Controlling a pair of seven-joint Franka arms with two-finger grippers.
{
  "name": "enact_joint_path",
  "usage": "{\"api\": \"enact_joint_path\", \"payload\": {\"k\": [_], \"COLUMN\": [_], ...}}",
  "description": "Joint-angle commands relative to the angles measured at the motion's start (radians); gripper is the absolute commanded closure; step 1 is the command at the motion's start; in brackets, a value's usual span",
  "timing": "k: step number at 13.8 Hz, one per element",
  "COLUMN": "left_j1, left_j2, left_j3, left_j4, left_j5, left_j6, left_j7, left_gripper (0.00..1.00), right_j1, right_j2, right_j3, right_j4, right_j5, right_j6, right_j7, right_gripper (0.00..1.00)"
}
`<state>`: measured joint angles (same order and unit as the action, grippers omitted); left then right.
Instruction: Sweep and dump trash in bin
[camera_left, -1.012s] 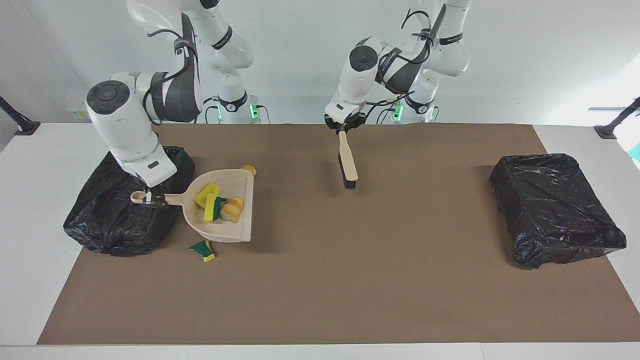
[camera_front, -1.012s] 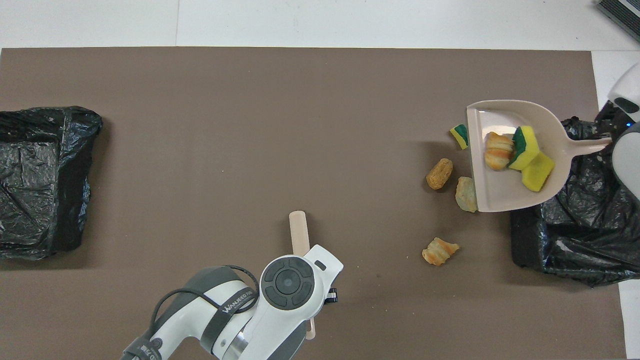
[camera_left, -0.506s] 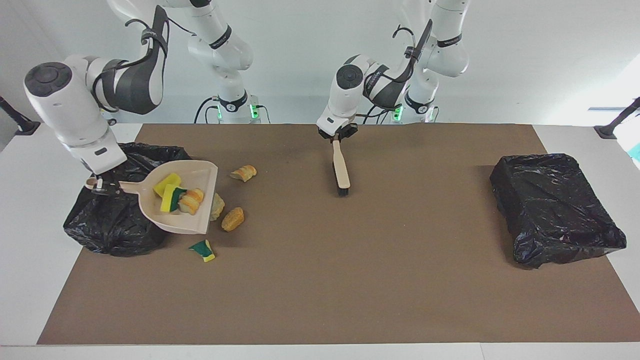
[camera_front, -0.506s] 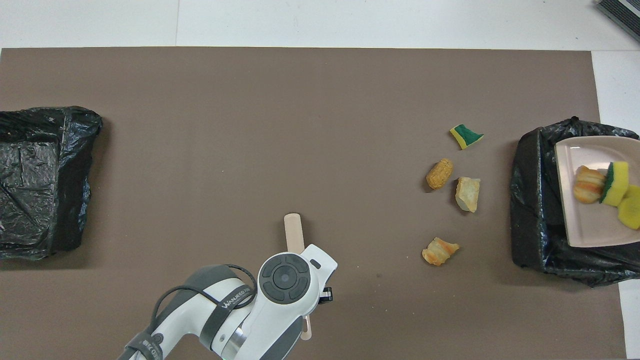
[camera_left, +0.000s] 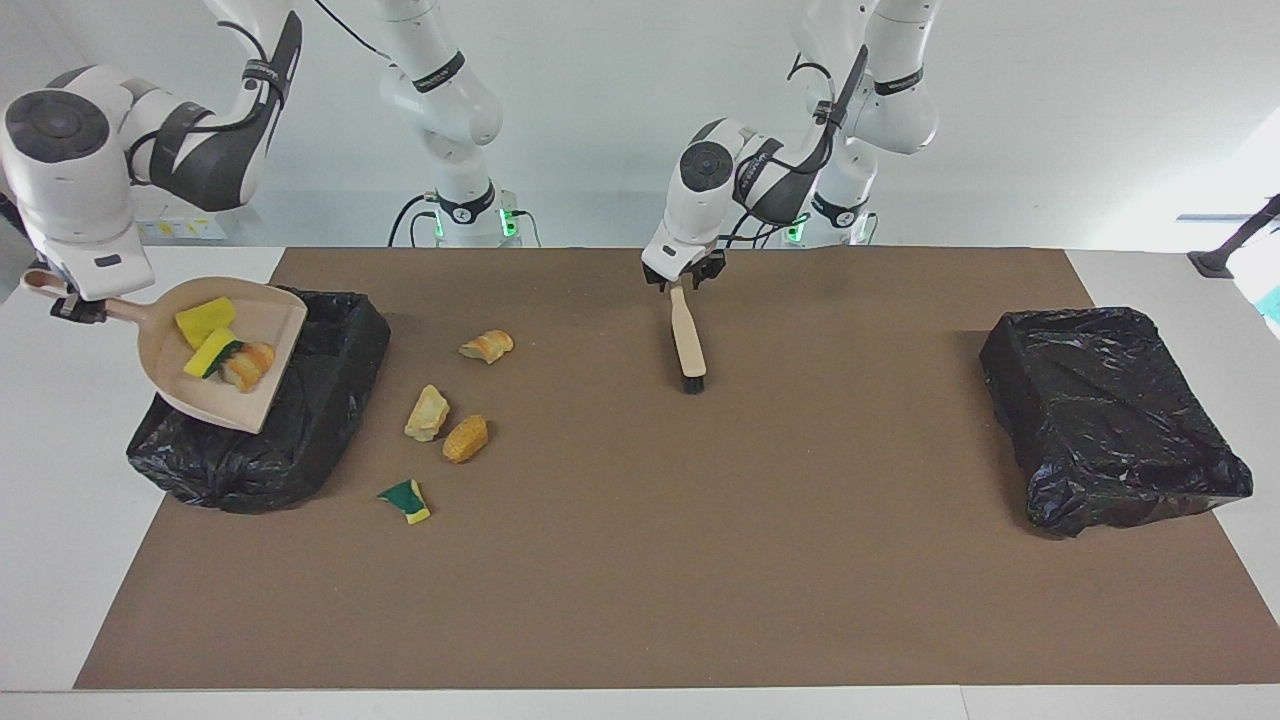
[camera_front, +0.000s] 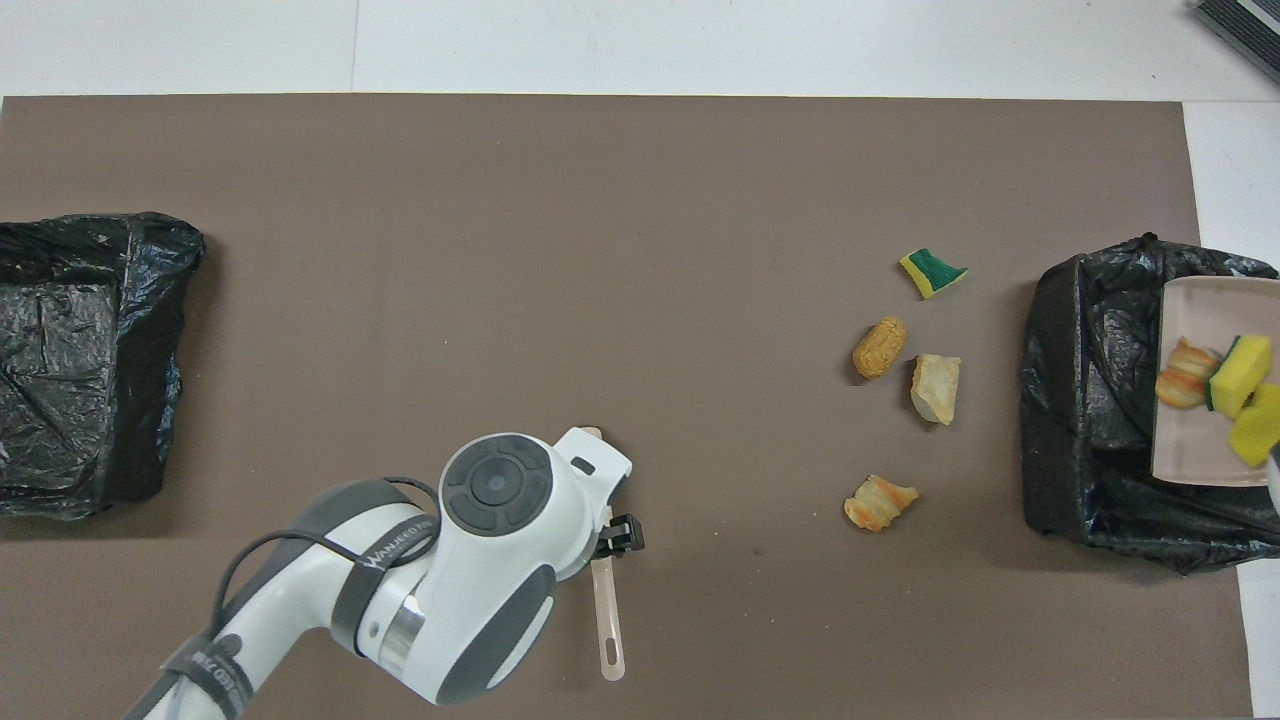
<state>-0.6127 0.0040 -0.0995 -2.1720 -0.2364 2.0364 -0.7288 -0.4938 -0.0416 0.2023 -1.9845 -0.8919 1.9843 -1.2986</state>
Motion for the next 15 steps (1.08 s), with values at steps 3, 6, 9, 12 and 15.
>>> {"api": "enact_joint_path", "payload": {"k": [3,6,9,12,15], "left_j1": [0.175,0.318,0.427,0.56,0.622], "left_j2": [-0.061,-0.13,-0.153,-0.153,-0.142], "left_j3": [-0.003,-0.003,-0.003,-0.003,-0.003], "left_j4": [0.011,0.009,0.014,0.099,0.233], "left_j5": [0.066,0.068,0.117,0.137,0.164], "left_j6": [-0.045,-0.132,-0.18,-0.247,-0.343], "left_j7": [0.118,0.305,0.452,0.657,0.694], "left_gripper": [0.0,0.0,0.0,0.0,0.0], "right_j1": [0.069,0.07,0.067,0.07,0.092], "right_j2": [-0.044,-0.079,-0.08,-0.081,-0.08], "right_j3": [0.003,0.005,0.005,0.008,0.014], "right_j4": [-0.005,0.009,0.068,0.079,0.079], "right_j5": [-0.18,-0.208,-0.177,-0.043,0.15], "right_j6": [-0.086,-0.099,-0.104,-0.111,-0.151], "right_j7": [0.021,-0.027,-0.105,-0.114,-0.122], "right_gripper": [1.0,1.0,1.0,1.0,1.0]}}
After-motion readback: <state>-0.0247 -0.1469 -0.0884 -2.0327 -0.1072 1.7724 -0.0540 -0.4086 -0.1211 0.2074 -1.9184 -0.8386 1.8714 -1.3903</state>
